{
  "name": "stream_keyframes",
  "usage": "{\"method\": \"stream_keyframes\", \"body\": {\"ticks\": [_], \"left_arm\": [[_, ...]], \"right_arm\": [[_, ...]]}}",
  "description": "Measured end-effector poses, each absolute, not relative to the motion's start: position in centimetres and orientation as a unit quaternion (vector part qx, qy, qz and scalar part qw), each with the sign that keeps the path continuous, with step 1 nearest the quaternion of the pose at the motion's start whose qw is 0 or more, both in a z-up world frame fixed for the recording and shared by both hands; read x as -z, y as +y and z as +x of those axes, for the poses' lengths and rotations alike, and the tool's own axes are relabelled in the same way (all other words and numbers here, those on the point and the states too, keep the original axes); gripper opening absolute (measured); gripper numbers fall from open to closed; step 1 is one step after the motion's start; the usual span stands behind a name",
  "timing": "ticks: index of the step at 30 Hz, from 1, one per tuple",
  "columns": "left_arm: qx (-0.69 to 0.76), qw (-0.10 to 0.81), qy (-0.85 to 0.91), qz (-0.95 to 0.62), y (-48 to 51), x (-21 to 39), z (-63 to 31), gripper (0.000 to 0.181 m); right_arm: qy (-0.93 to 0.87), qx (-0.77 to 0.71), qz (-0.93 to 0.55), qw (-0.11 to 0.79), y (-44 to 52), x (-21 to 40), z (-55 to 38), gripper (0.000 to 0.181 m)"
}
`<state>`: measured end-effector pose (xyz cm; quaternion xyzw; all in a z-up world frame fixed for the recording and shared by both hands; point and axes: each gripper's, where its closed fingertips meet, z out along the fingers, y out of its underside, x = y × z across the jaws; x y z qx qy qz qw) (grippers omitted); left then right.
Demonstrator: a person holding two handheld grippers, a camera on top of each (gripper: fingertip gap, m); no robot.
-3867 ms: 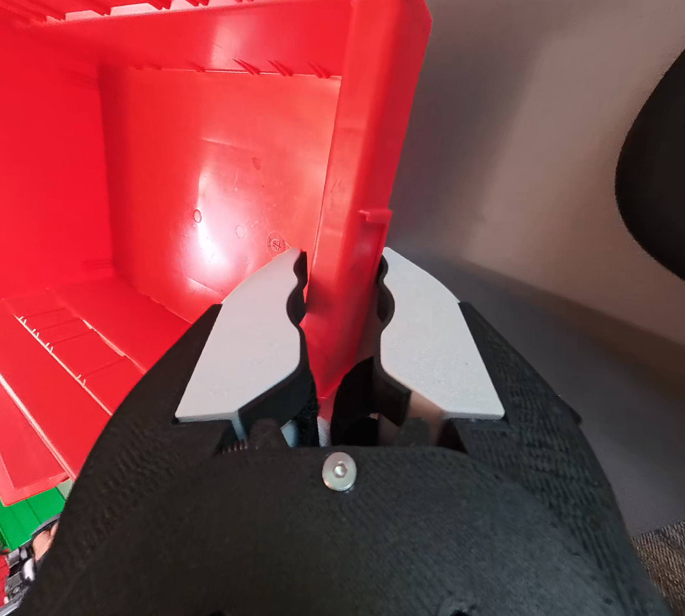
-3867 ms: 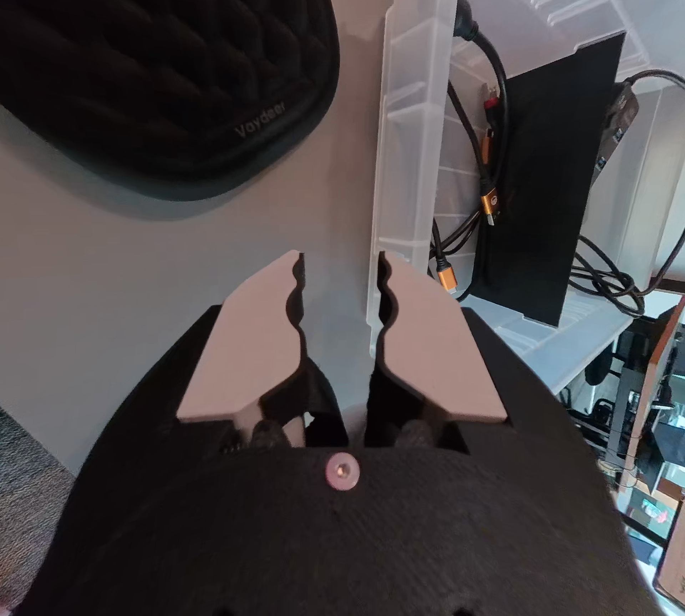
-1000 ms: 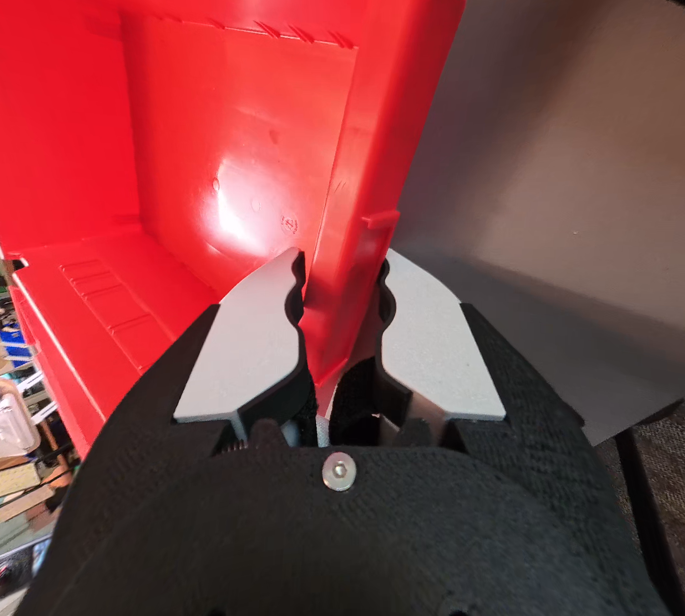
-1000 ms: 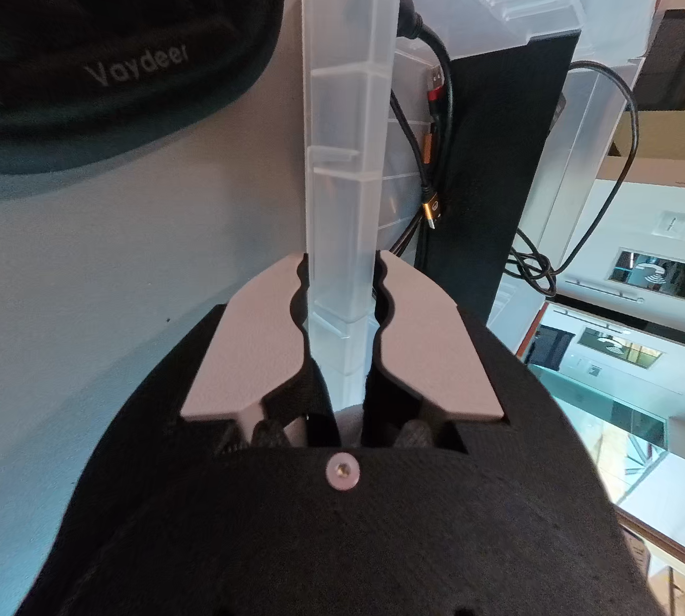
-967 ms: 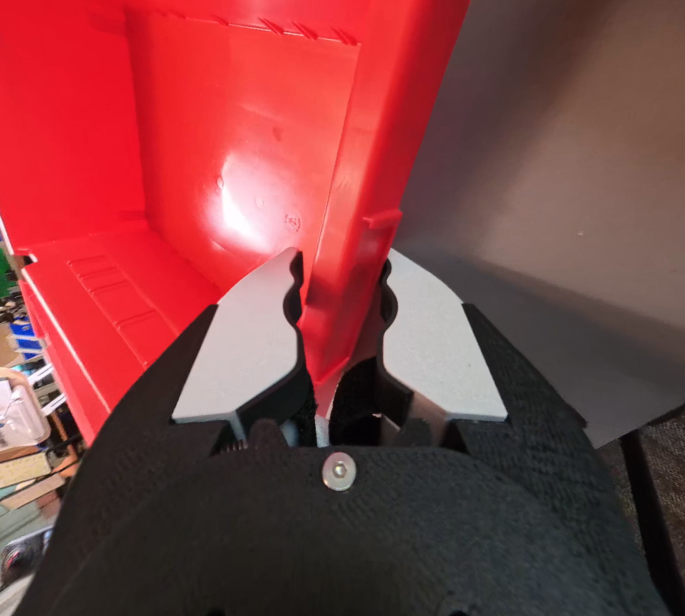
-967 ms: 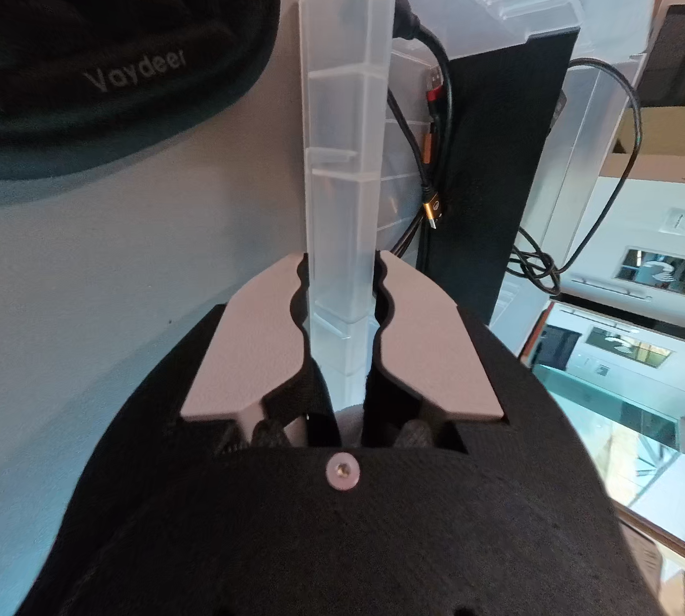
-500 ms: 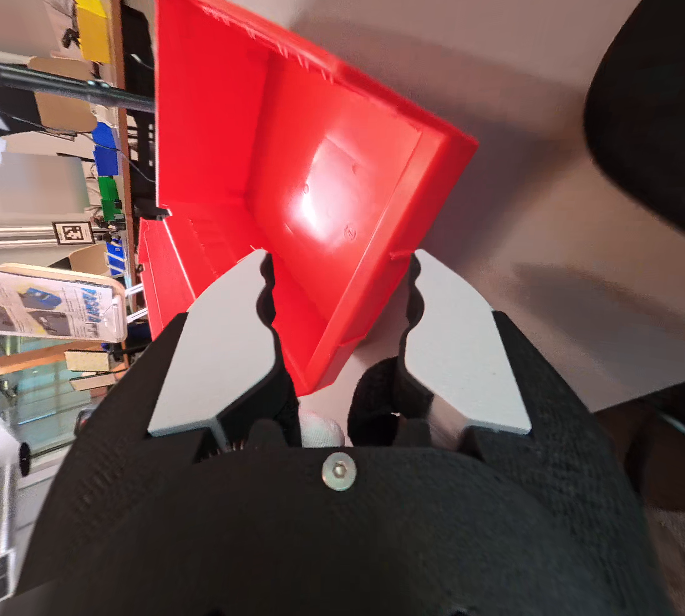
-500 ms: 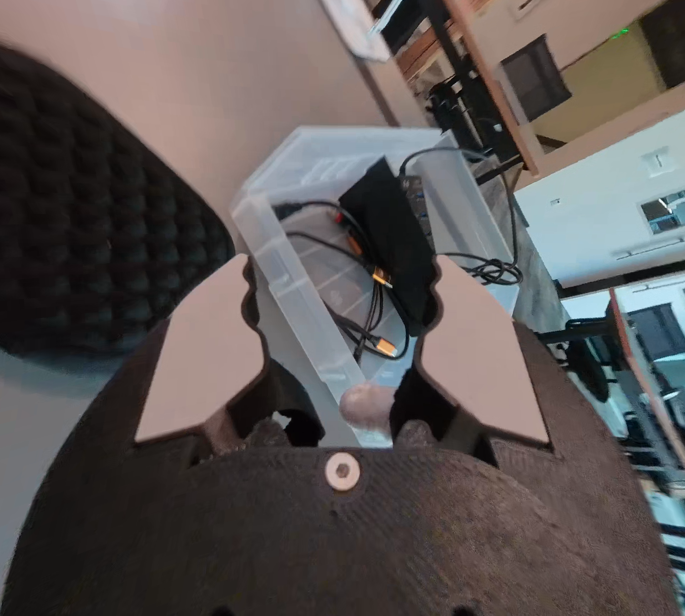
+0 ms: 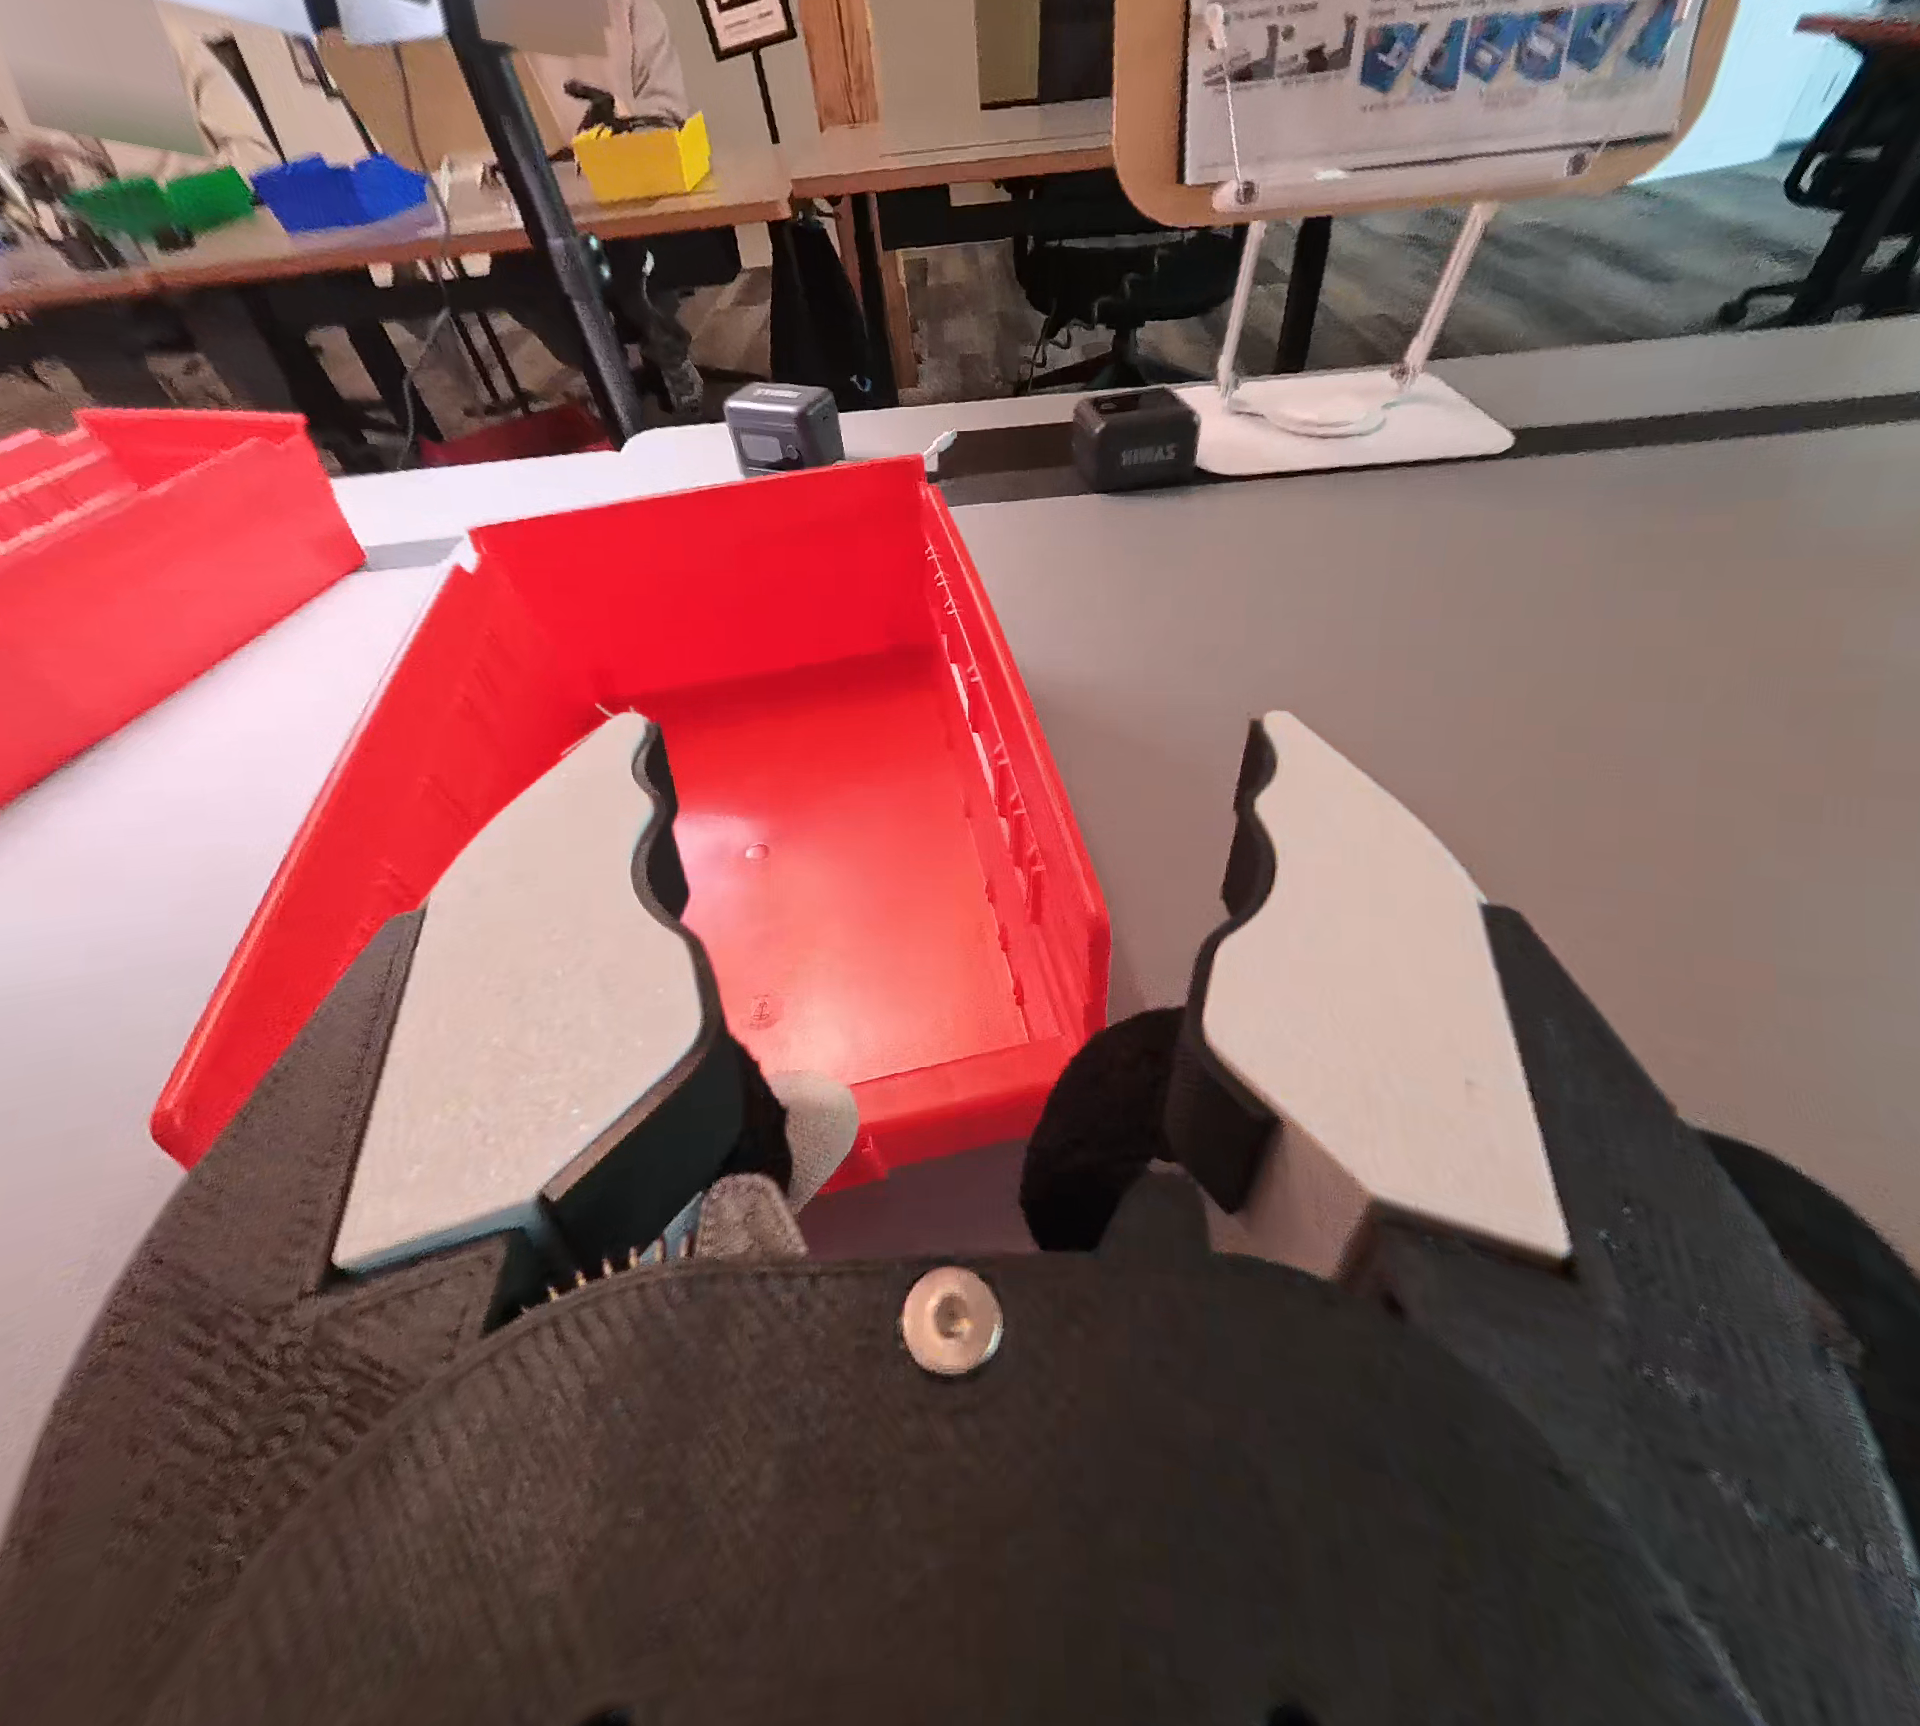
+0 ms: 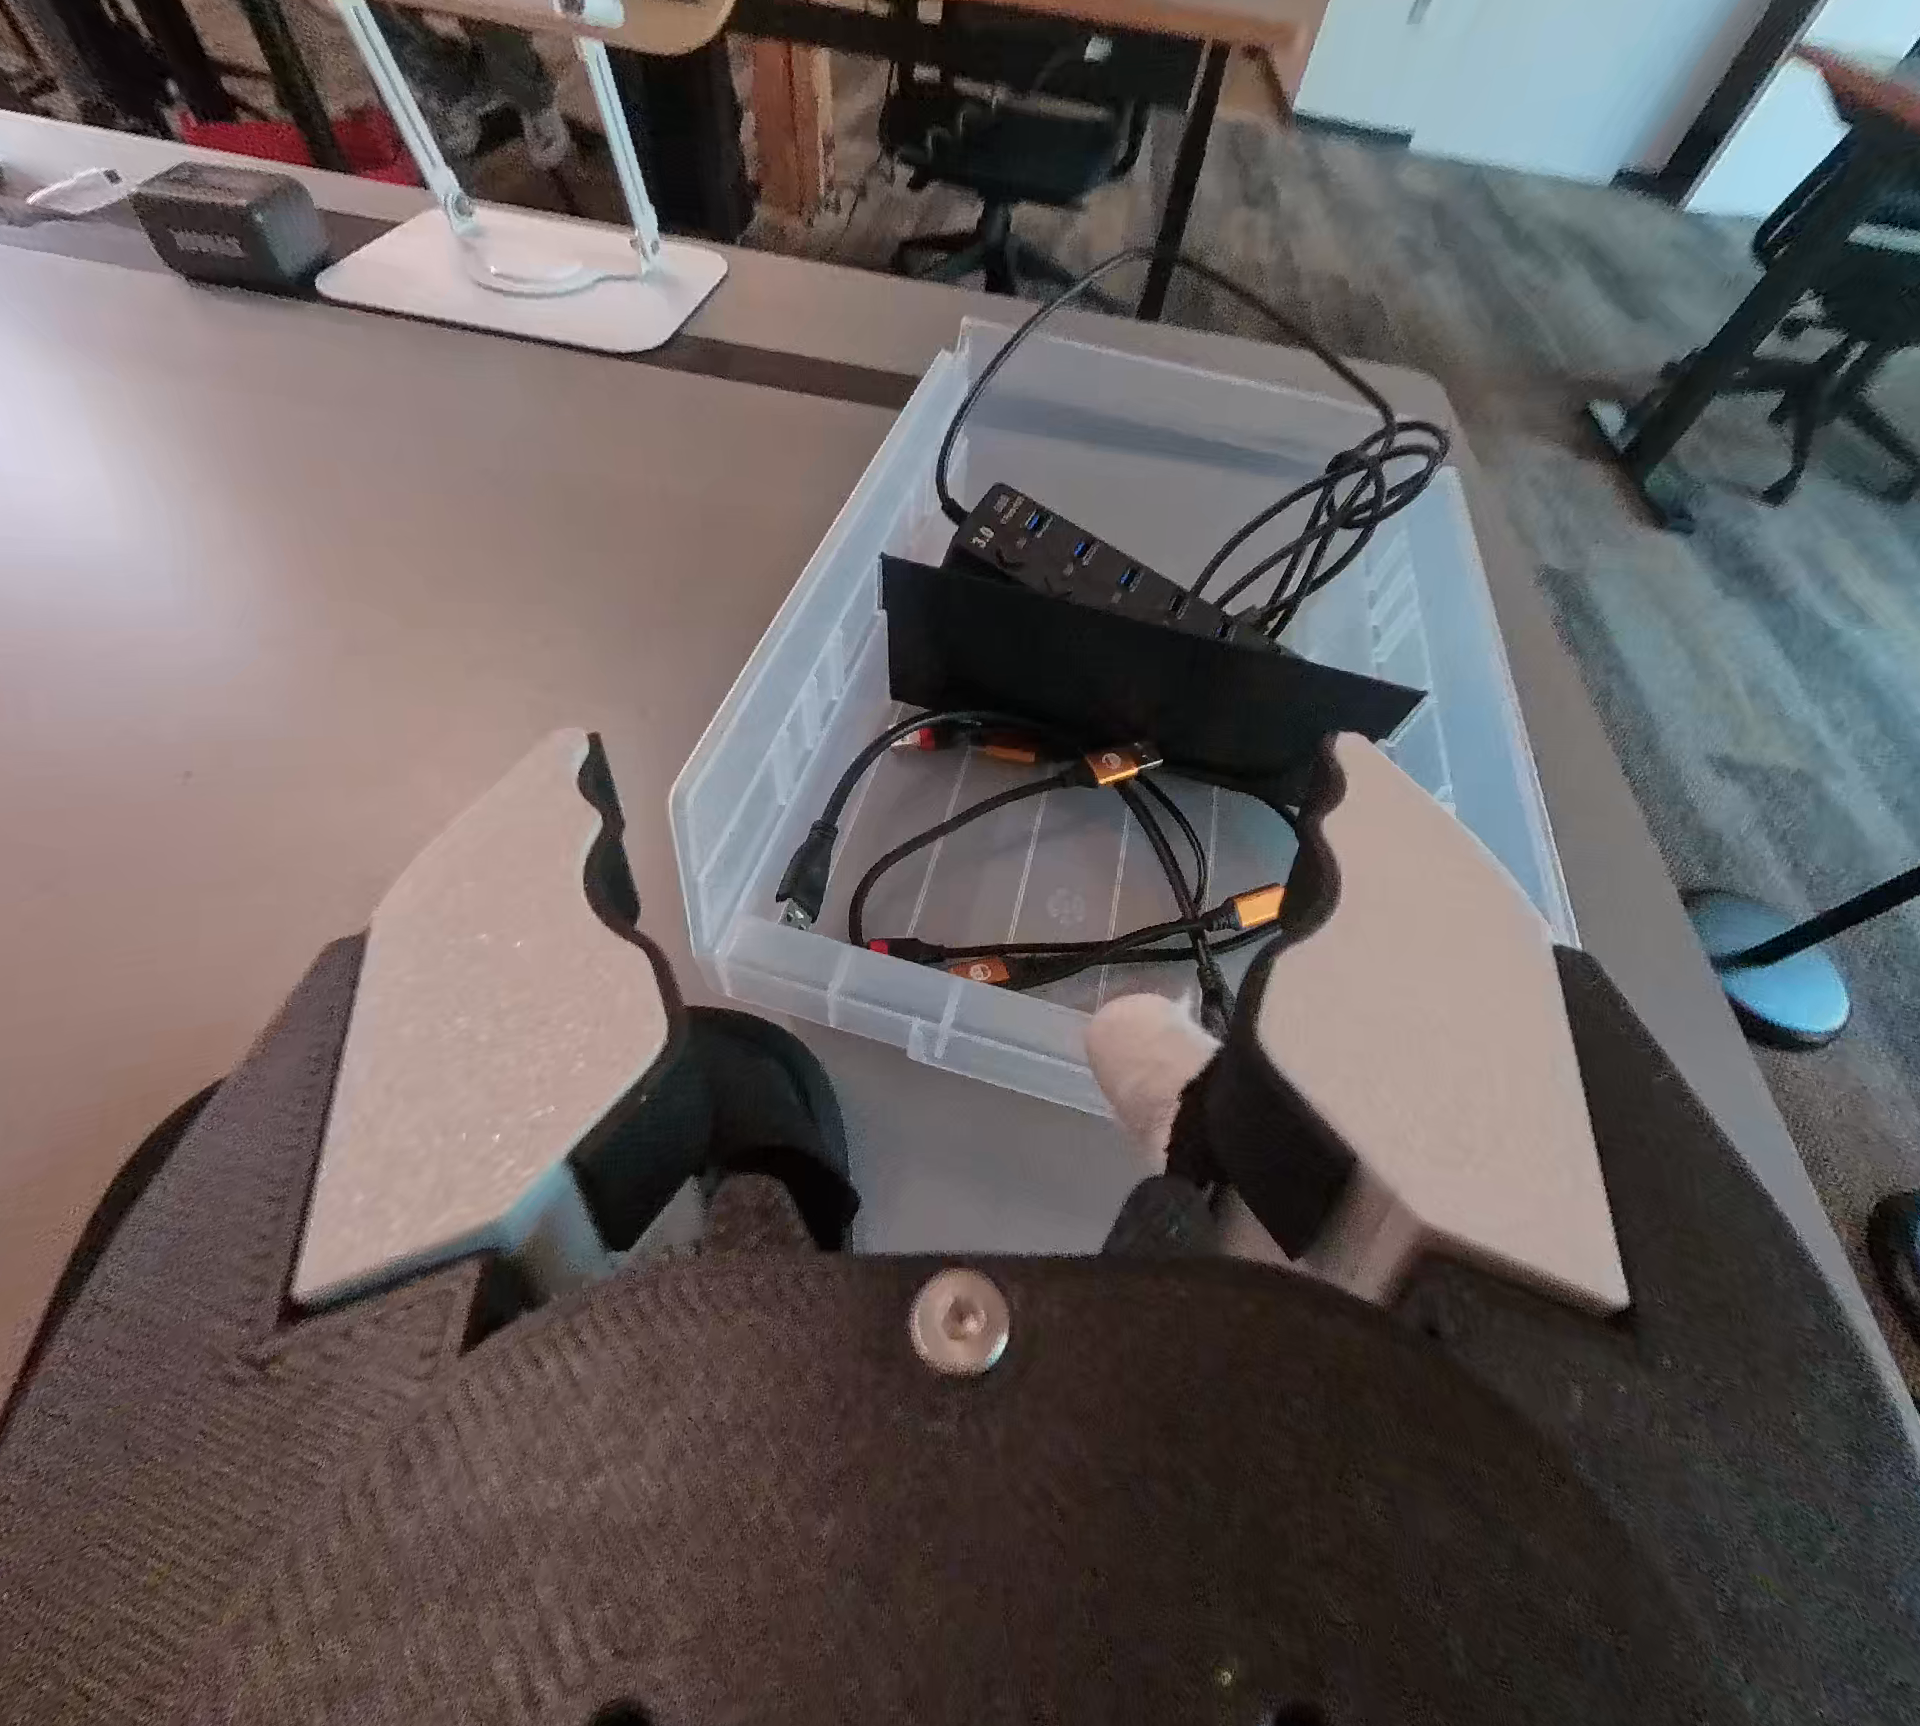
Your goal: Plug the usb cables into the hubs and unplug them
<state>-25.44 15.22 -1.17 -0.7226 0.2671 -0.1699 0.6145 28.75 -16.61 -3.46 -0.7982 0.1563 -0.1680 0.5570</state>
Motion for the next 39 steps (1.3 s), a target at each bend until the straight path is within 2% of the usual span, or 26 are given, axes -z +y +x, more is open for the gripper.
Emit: {"method": "stream_keyframes", "body": {"ticks": [6, 12, 19, 24, 34, 39], "left_arm": [[0.168, 0.597, 0.269, -0.737, 16.7, -1.5, -24.5, 0.102], [0.135, 0.638, 0.265, -0.711, 16.1, -6.8, -22.4, 0.102], [0.167, 0.653, 0.278, -0.685, 13.6, -8.6, -18.3, 0.102], [0.156, 0.657, 0.282, -0.682, 12.1, -8.0, -16.7, 0.101], [0.127, 0.627, 0.318, -0.7, 11.3, -1.8, -15.0, 0.1], [0.128, 0.621, 0.316, -0.706, 11.5, -1.3, -15.3, 0.1]], "right_arm": [[0.176, 0.19, -0.818, 0.513, -15.9, 1.1, 31.4, 0.126], [0.193, 0.243, -0.796, 0.519, -15.3, -3.0, 31.8, 0.126], [0.197, 0.298, -0.777, 0.519, -15.4, -4.5, 30.2, 0.126], [0.193, 0.324, -0.77, 0.514, -15.4, -4.2, 29.0, 0.125], [0.163, 0.368, -0.762, 0.508, -14.8, -4.9, 27.0, 0.124], [0.157, 0.381, -0.761, 0.501, -14.7, -4.9, 26.6, 0.124]]}}
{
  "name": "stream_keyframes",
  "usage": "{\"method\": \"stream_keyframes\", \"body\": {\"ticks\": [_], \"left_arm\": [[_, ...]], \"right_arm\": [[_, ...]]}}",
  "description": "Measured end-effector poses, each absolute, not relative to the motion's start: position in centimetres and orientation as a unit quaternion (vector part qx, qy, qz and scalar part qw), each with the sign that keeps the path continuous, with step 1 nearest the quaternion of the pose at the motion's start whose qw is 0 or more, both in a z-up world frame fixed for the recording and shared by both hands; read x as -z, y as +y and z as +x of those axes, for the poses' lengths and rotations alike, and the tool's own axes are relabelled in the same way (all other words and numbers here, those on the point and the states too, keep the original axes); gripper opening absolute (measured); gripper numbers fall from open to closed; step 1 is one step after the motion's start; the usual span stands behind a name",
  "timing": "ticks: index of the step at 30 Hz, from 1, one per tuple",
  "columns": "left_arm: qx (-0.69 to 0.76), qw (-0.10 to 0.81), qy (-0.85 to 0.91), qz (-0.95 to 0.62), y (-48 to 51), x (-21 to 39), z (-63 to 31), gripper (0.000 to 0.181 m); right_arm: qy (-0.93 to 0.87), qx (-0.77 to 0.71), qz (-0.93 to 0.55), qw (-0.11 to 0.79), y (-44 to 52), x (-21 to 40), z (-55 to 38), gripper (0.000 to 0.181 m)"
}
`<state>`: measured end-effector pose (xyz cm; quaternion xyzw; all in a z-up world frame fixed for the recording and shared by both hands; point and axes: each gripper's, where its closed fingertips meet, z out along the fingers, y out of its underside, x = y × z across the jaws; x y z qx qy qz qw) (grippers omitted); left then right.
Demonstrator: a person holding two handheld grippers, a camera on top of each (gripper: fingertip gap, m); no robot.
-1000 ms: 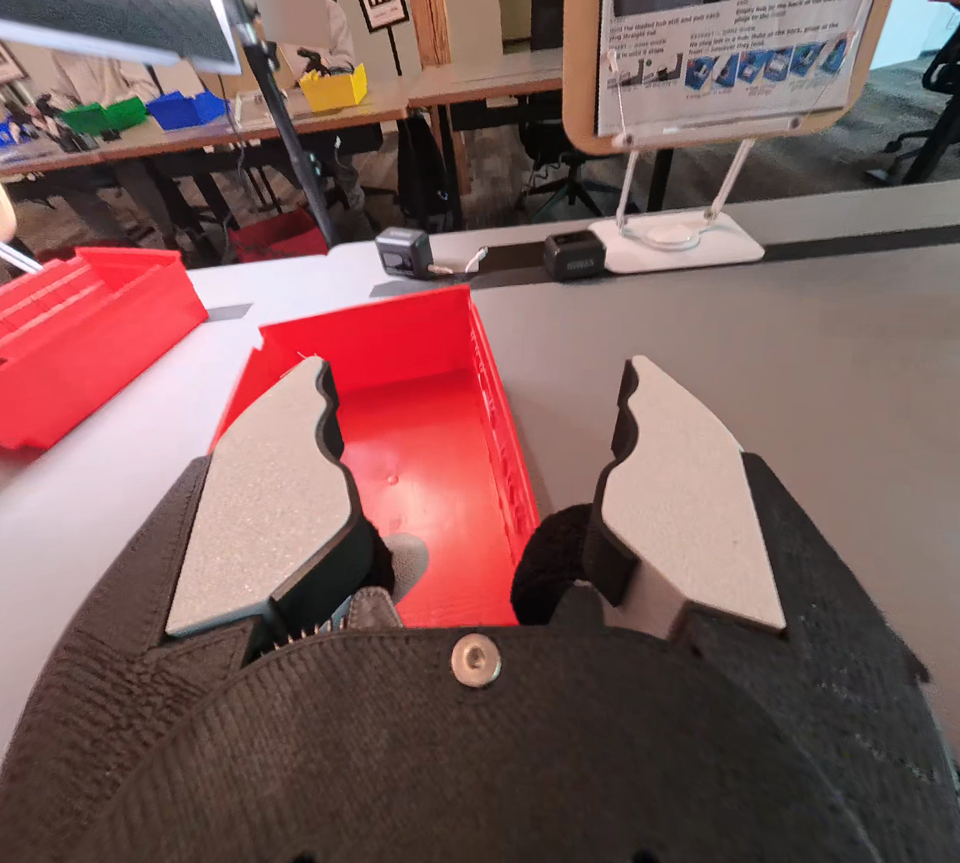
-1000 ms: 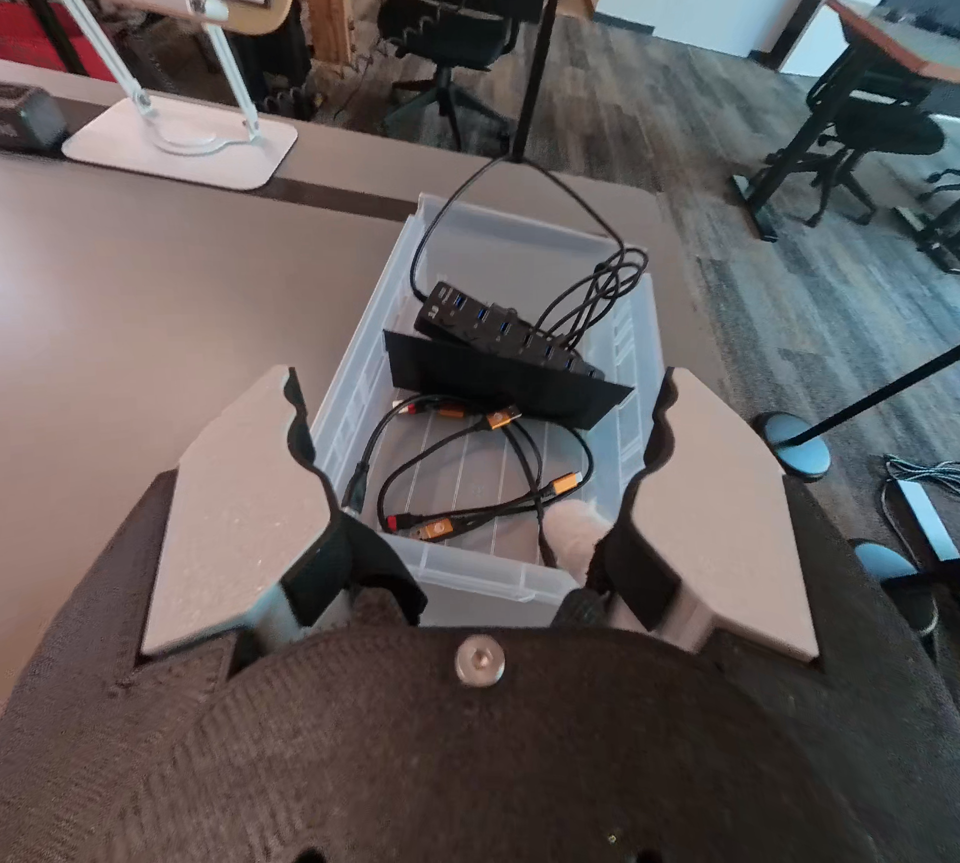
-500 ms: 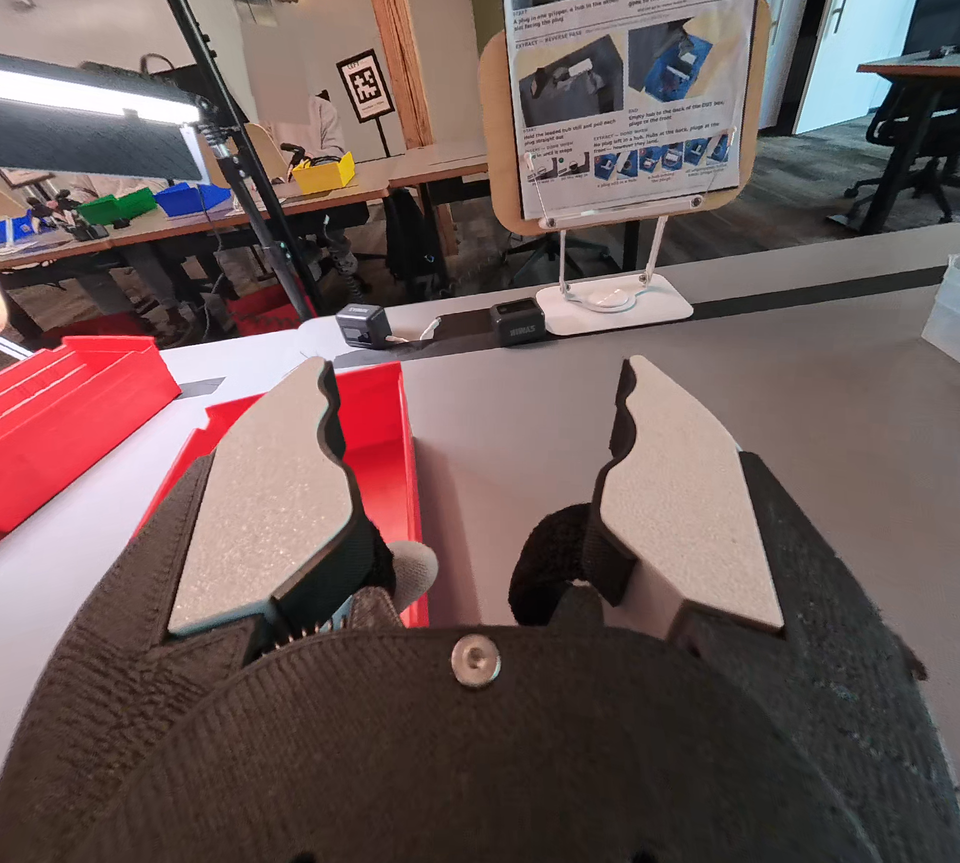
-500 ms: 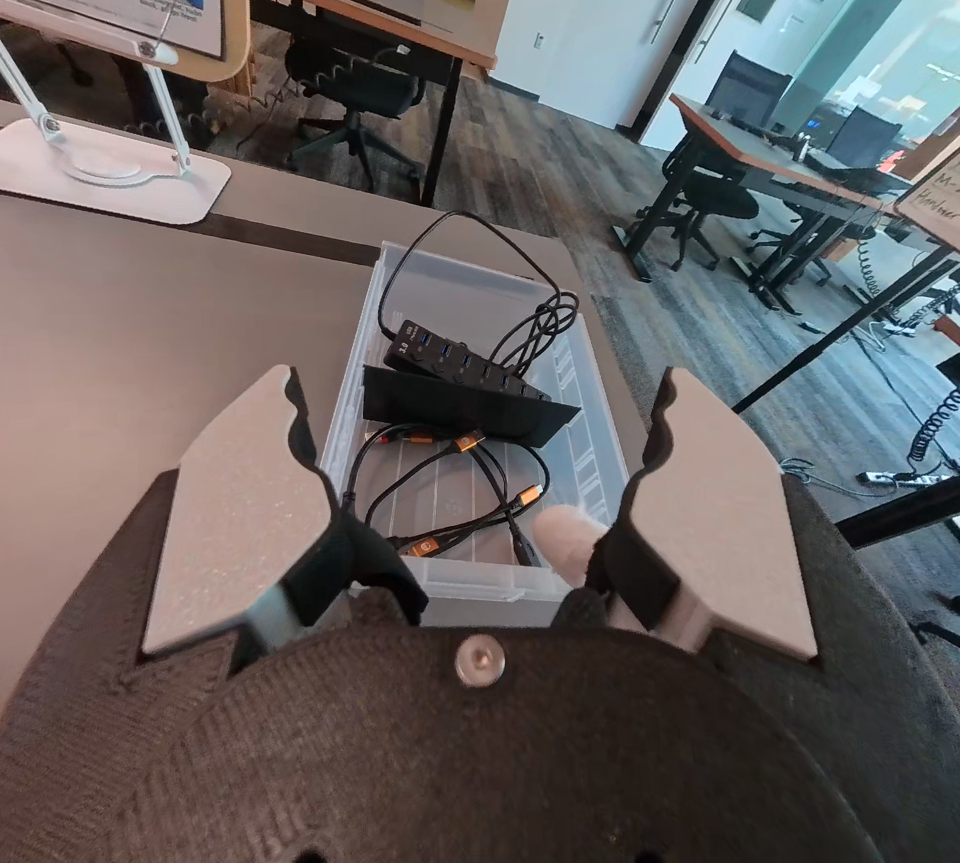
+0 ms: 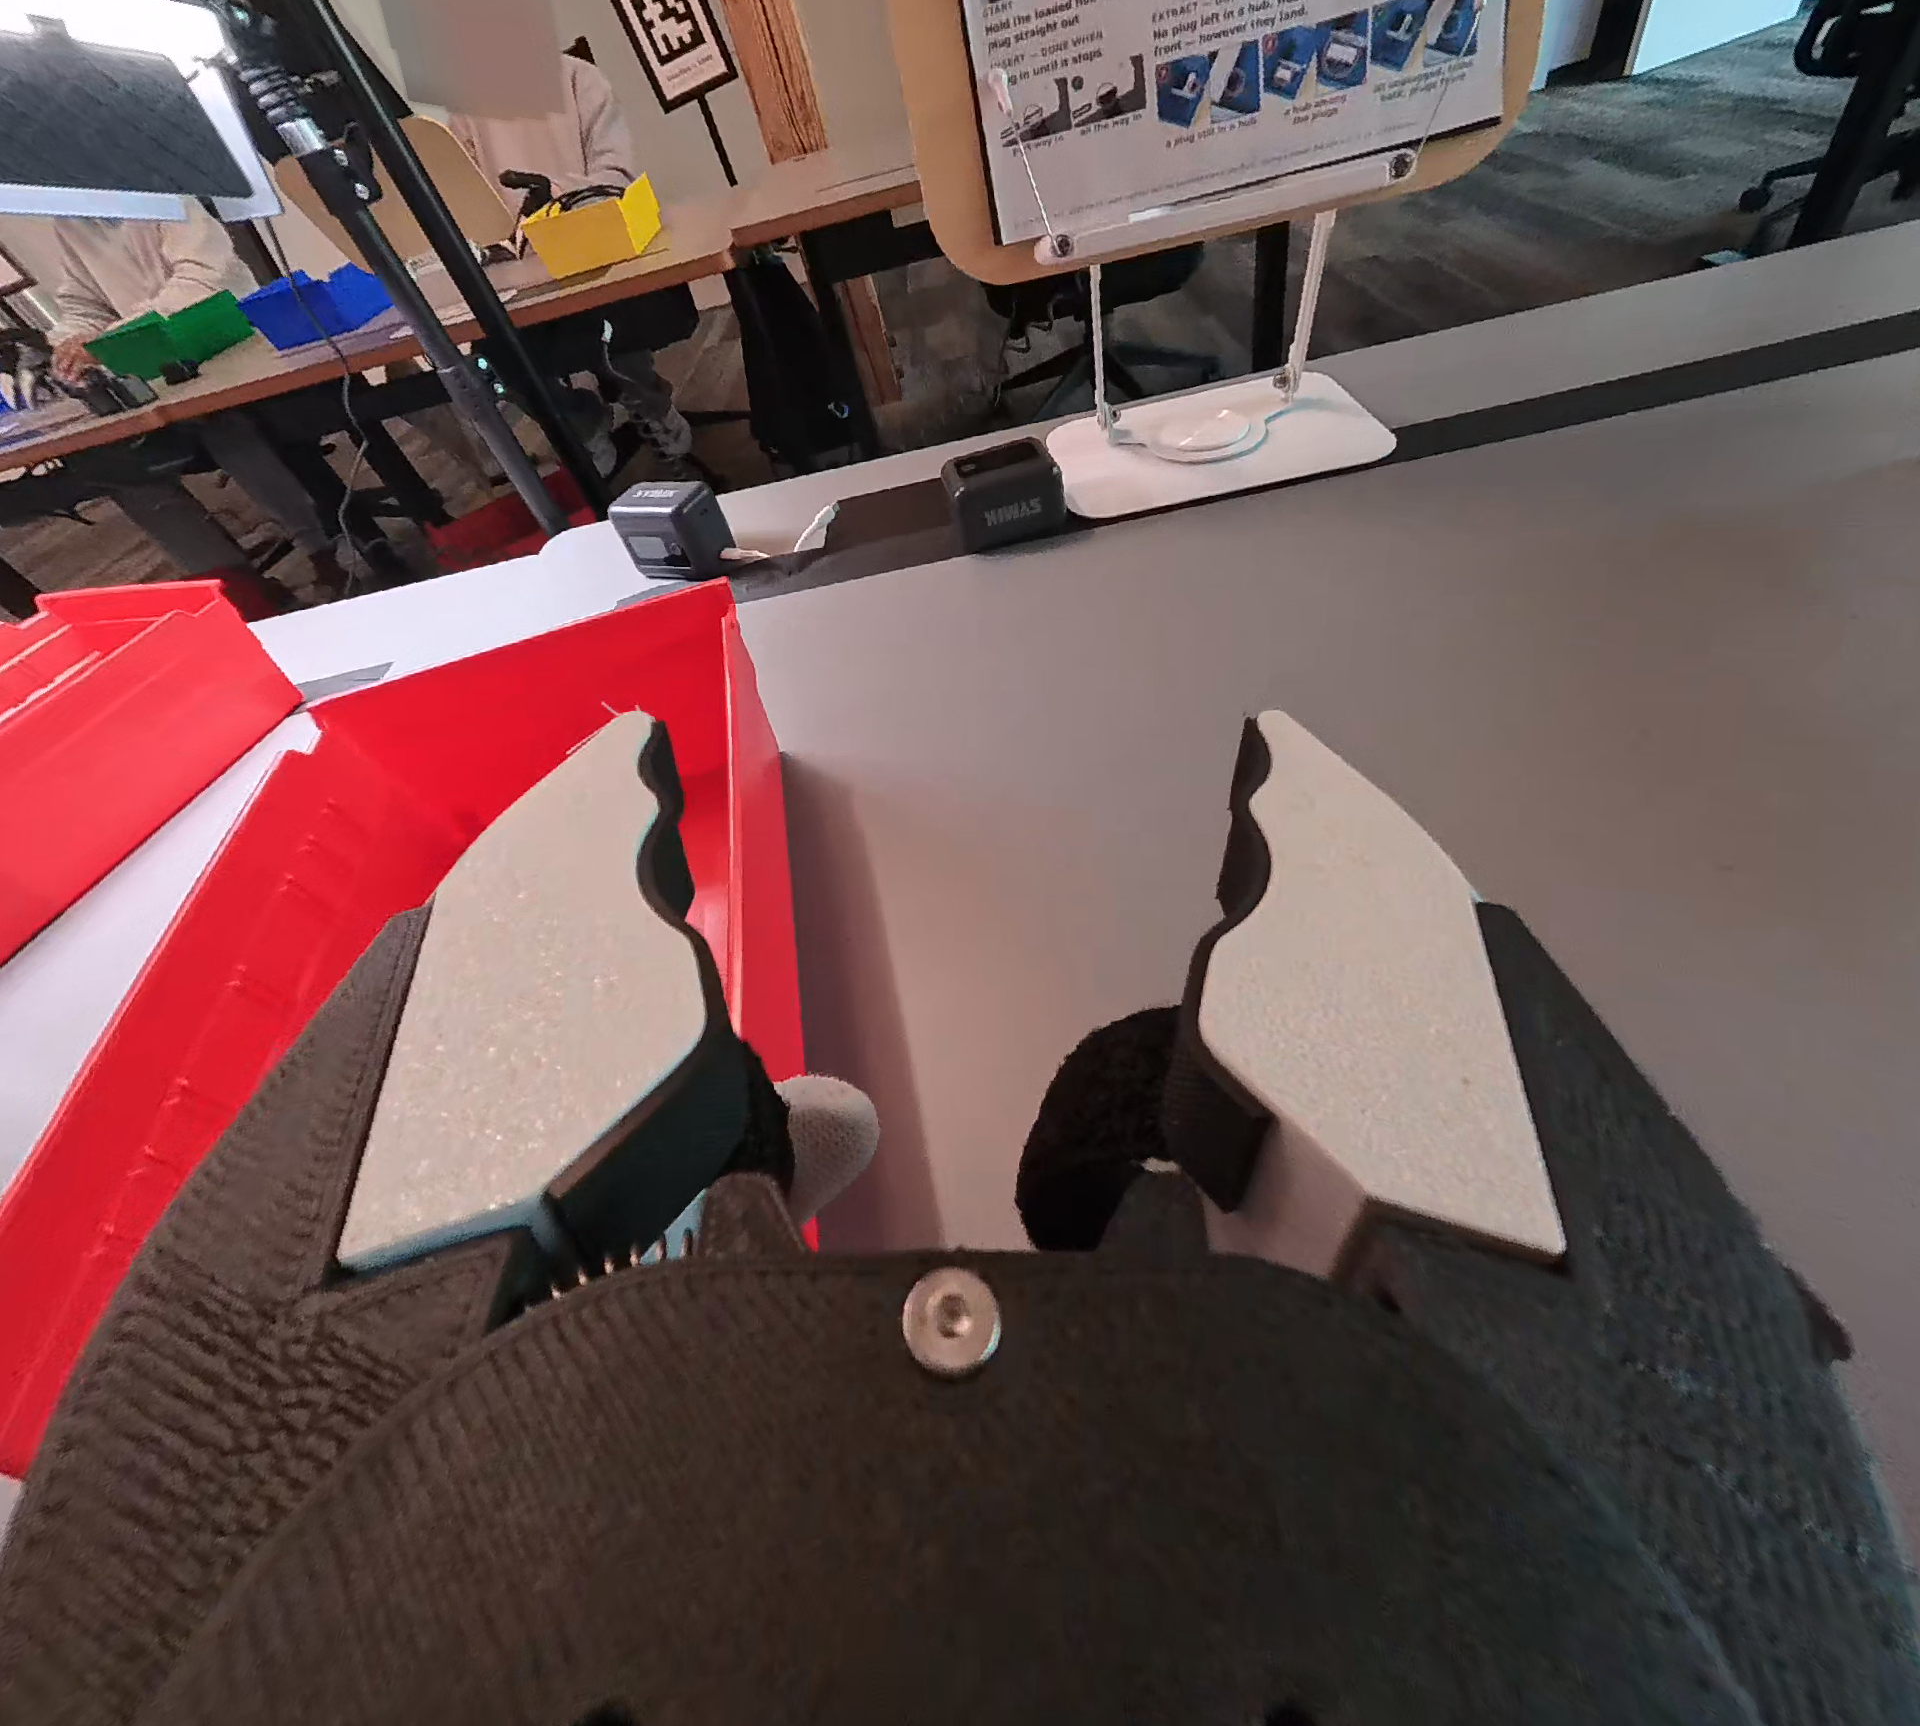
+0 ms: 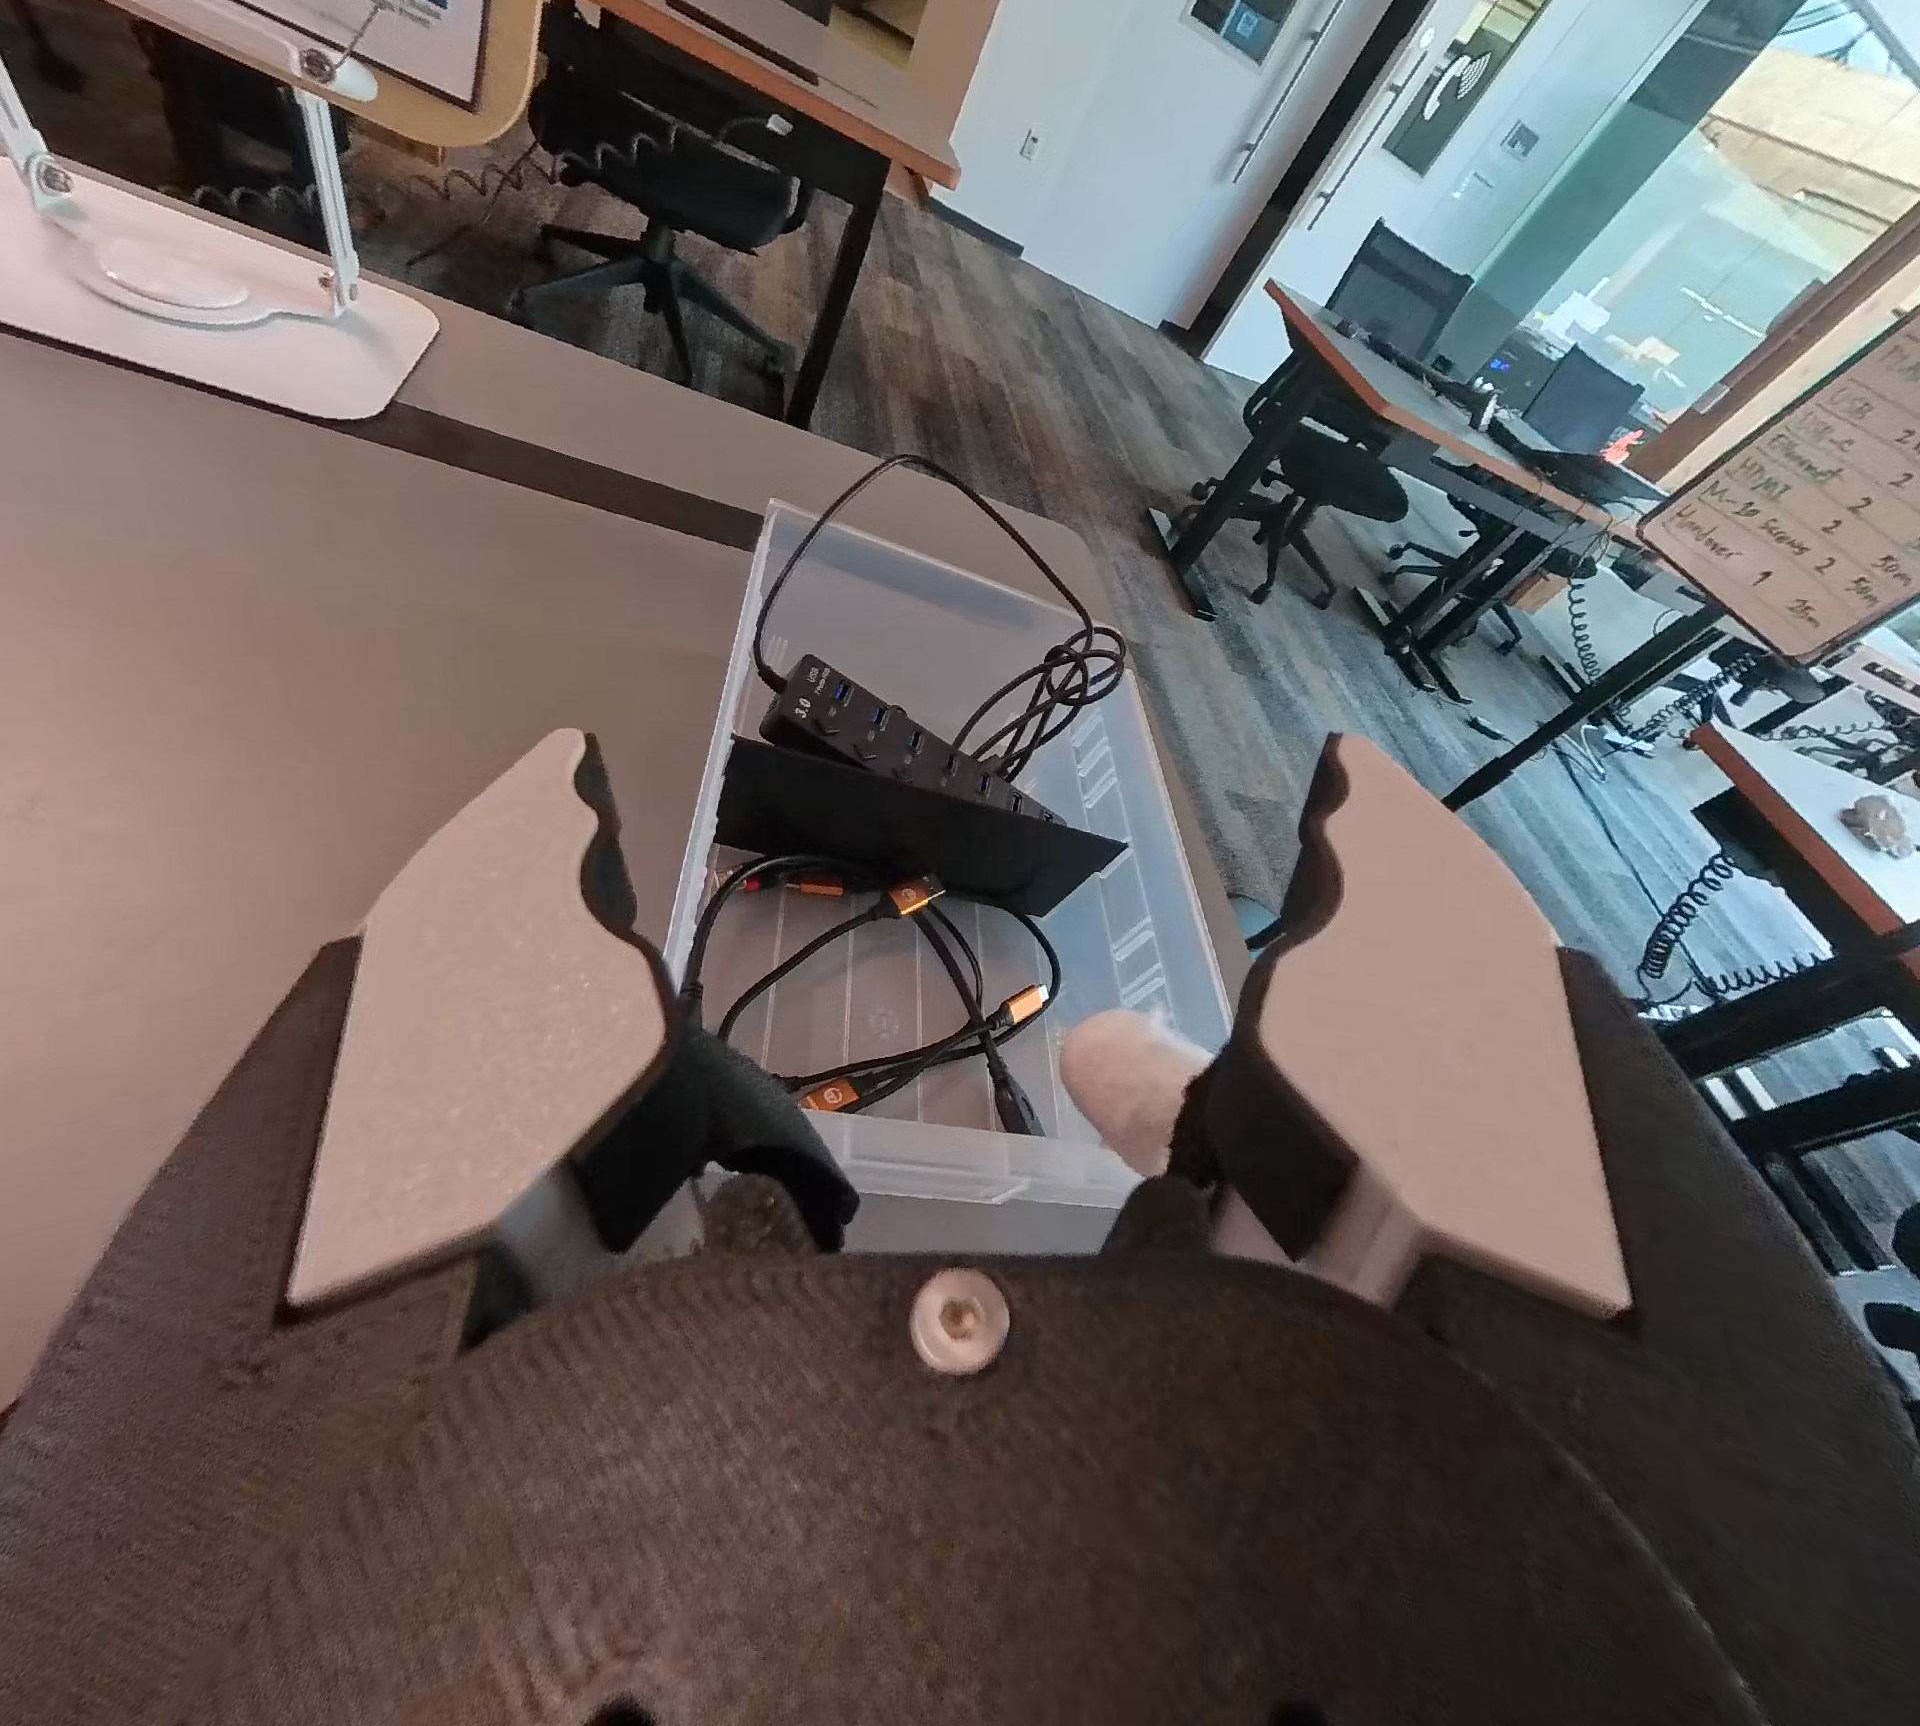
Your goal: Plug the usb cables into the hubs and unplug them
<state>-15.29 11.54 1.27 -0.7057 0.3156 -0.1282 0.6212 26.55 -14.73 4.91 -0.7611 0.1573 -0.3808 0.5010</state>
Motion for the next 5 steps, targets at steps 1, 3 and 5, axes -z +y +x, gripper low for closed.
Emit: {"method": "stream_keyframes", "body": {"ticks": [1, 3, 5], "left_arm": [[0.129, 0.622, 0.314, -0.706, 11.54, -1.31, -15.39, 0.1], [0.13, 0.624, 0.311, -0.705, 11.48, -1.45, -15.52, 0.1], [0.131, 0.627, 0.311, -0.703, 11.36, -1.63, -15.49, 0.1]], "right_arm": [[0.157, 0.383, -0.761, 0.499, -14.74, -4.86, 26.55, 0.124], [0.156, 0.384, -0.763, 0.495, -14.74, -4.69, 26.6, 0.124], [0.158, 0.387, -0.764, 0.491, -14.8, -4.56, 26.75, 0.124]]}}
